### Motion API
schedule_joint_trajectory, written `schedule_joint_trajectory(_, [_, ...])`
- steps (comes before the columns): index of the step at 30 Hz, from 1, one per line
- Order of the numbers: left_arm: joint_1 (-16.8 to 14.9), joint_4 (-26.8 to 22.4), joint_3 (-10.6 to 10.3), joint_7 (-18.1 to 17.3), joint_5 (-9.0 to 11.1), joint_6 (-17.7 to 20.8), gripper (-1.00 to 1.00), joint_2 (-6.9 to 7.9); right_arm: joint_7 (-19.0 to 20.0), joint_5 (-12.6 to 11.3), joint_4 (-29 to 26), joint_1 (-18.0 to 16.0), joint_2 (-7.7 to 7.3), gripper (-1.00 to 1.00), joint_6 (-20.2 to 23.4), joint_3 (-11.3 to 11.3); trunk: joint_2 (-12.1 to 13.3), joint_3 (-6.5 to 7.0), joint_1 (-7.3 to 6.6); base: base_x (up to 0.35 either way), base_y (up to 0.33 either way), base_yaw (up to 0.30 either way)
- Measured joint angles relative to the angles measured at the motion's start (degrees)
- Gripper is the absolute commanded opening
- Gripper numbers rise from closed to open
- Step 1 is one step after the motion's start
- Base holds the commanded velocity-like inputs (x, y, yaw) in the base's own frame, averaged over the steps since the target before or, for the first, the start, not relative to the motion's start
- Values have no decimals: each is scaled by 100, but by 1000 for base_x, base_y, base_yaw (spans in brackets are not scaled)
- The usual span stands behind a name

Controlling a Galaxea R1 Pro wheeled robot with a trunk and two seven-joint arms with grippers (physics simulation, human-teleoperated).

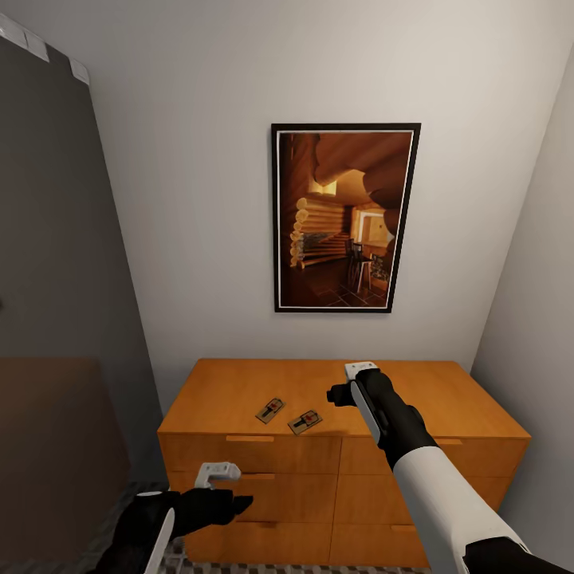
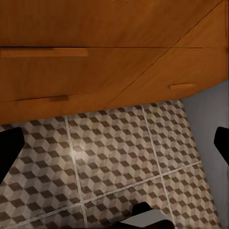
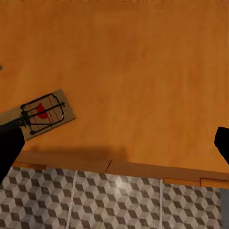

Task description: Take the four mousetraps from the cabinet in the bathroom and place them on the bathroom floor. Make sure all four end up on the same floor surface, and ensure that at least two of them are either under or directly next to the same bathroom sink.

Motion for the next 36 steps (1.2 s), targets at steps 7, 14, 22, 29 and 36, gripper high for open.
schedule_joint_trajectory(7, [0, -558, -282, -9, 0, 448, 100, -11, -2, 0, 23, 0, 0, 100, -34, 0, 0, 0, 0, 0, 0, 0])
schedule_joint_trajectory(14, [-10, -835, -352, -11, -2, 661, 100, -22, -3, 0, 32, 0, 0, 100, -41, 0, 0, 0, 0, 0, 0, 0])
schedule_joint_trajectory(22, [-189, -915, -372, -12, -1, 910, 100, -35, -3, 0, 35, 0, 0, 100, -77, 0, 0, 0, 0, 0, 0, 0])
schedule_joint_trajectory(29, [-818, -893, -376, -14, 5, 983, 100, -28, -3, 0, 54, 0, 0, 100, -174, 4, 0, 0, 0, 0, 0, 0])
schedule_joint_trajectory(36, [-1387, -681, -368, -14, 27, 997, 100, 25, -4, 11, 231, 0, -4, 100, -239, 1, 1, 0, 0, 0, 0, 0])
